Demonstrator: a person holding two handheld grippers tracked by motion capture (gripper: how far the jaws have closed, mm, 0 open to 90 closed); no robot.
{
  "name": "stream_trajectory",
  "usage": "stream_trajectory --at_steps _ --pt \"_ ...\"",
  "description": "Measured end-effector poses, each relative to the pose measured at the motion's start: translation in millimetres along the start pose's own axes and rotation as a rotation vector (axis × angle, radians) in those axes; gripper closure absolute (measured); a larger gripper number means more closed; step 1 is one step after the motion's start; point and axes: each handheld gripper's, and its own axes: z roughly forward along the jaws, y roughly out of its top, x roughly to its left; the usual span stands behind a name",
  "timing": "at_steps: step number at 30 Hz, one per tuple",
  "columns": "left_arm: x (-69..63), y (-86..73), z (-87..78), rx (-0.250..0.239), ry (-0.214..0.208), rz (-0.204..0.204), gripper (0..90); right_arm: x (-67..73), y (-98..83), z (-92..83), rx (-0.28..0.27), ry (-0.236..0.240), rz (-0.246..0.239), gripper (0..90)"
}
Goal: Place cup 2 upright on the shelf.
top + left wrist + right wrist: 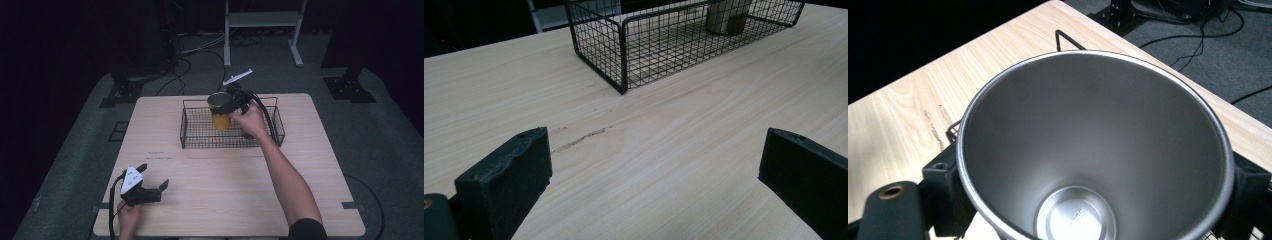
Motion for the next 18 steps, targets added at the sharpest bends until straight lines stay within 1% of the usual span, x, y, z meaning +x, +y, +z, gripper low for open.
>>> stream_trajectory --at_steps 6,9,14,18 --pt "0.0 0.0 -0.2 0.002 0.000 0.000 0.0 -2.3 -1.9 9.7 0.008 -0.021 0.017 12.7" --pt "0.1 0.0 -0.1 0.001 -0.001 0.001 0.0 -2.9 -2.4 14.9 0.008 -0.019 0.025 12.6" --pt "0.3 -0.1 -0.5 0.000 -0.002 0.002 0.0 -1.8 -5.1 24.5 0.028 -0.030 0.024 12.6" --pt "0.4 -0.2 -0.6 0.000 -0.002 0.004 0.0 -1.2 -6.9 30.4 0.033 -0.034 0.029 12.6"
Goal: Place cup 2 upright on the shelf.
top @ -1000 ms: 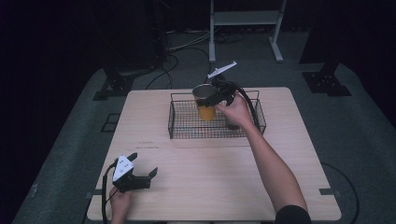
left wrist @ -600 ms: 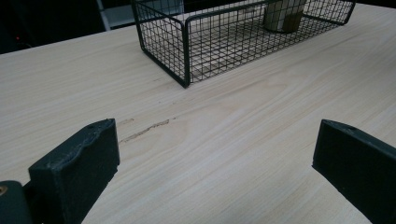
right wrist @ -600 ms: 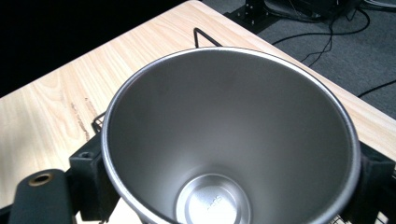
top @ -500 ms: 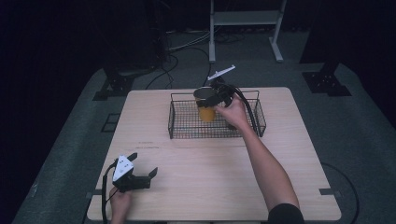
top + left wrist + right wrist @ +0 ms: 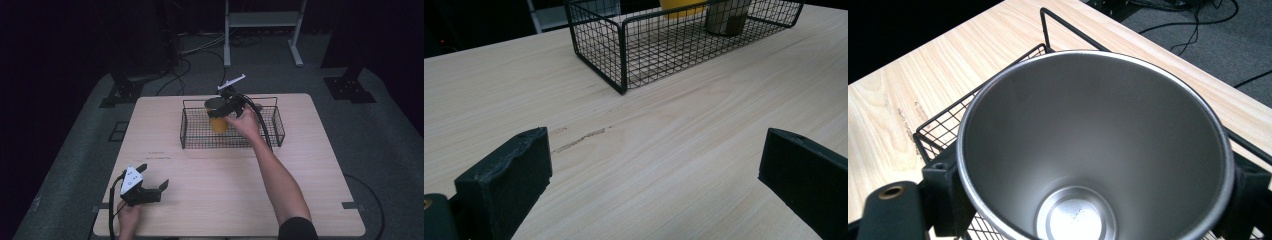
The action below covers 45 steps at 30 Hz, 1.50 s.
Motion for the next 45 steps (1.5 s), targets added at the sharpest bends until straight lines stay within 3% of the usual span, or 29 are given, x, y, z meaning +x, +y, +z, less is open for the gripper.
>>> stream_trajectory --at_steps 11,45 --pt "-0.1 0.0 0.3 -0.004 0.000 -0.005 0.0 -5.0 -4.5 9.9 0.022 -0.010 0.020 12.6" --pt "0.2 0.0 0.2 -0.004 0.000 -0.002 0.0 -6.7 -18.8 32.5 0.083 -0.051 -0.026 12.3"
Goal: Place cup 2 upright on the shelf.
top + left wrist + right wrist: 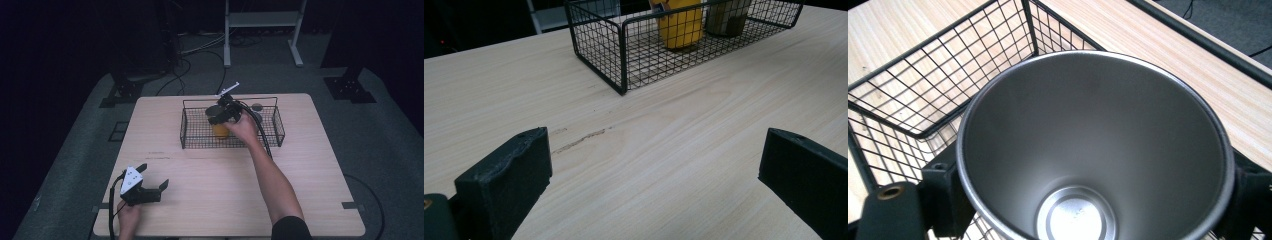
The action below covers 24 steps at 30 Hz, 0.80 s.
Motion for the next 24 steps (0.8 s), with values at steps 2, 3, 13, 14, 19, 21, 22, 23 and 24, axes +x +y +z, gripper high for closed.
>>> stream_trajectory --at_steps 2,3,13,14,19,21,22,23,24 --pt "-0.1 0.0 0.0 0.000 0.000 0.001 0.0 -1.1 -1.6 -0.5 -0.010 0.003 0.008 12.3" --pt "-0.1 0.0 0.0 0.000 0.000 0.001 0.0 -1.6 -2.2 -0.8 -0.010 0.004 0.009 12.2" --pt "-0.7 0.1 0.3 0.003 0.000 -0.002 0.0 0.7 -7.9 -5.6 0.000 -0.001 -0.009 12.1" --pt "-0.7 0.1 0.3 0.003 0.000 -0.002 0.0 1.2 -8.6 -6.3 0.004 -0.003 -0.012 12.2" --pt "-0.6 0.1 0.4 0.003 0.000 -0.004 0.0 5.1 -11.6 -8.9 0.013 -0.006 -0.036 12.0" --pt "-0.6 0.1 0.4 0.003 0.000 -0.003 0.0 6.6 -14.1 -9.4 0.011 -0.005 -0.037 12.0" --pt "-0.8 0.1 0.4 0.003 0.000 -0.002 0.0 6.8 -15.4 -9.6 0.008 -0.004 -0.037 12.0" --pt "-0.8 0.1 0.5 0.003 0.001 -0.001 0.0 7.3 -16.5 -9.8 0.006 -0.004 -0.037 12.0" --pt "-0.9 0.2 0.5 0.004 0.001 0.000 0.0 7.6 -17.5 -10.2 0.004 -0.006 -0.038 12.0"
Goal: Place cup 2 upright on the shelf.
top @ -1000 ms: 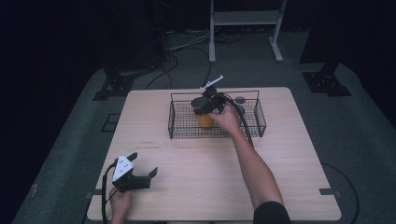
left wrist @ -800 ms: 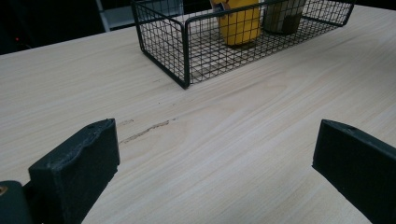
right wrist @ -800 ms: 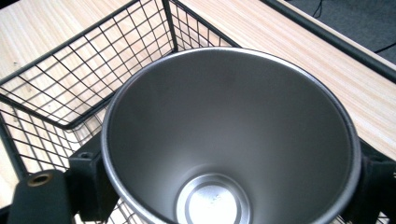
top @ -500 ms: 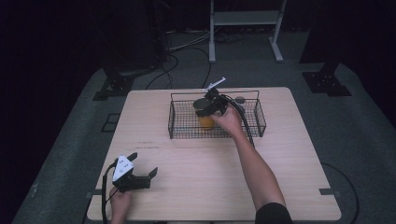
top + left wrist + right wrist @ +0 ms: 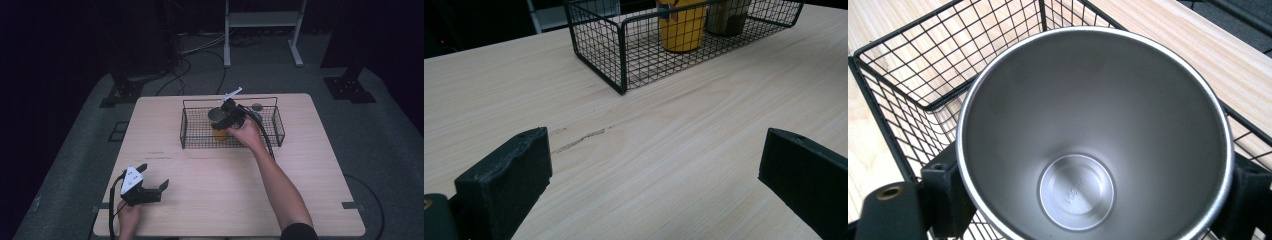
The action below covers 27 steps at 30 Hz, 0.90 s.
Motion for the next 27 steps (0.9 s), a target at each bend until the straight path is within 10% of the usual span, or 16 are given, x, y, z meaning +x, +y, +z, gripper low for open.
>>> stream_trajectory --at_steps 27 --pt "0.4 0.3 0.8 0.003 0.000 -0.004 0.0 3.2 -6.7 -5.5 -0.053 0.008 0.008 2.2"
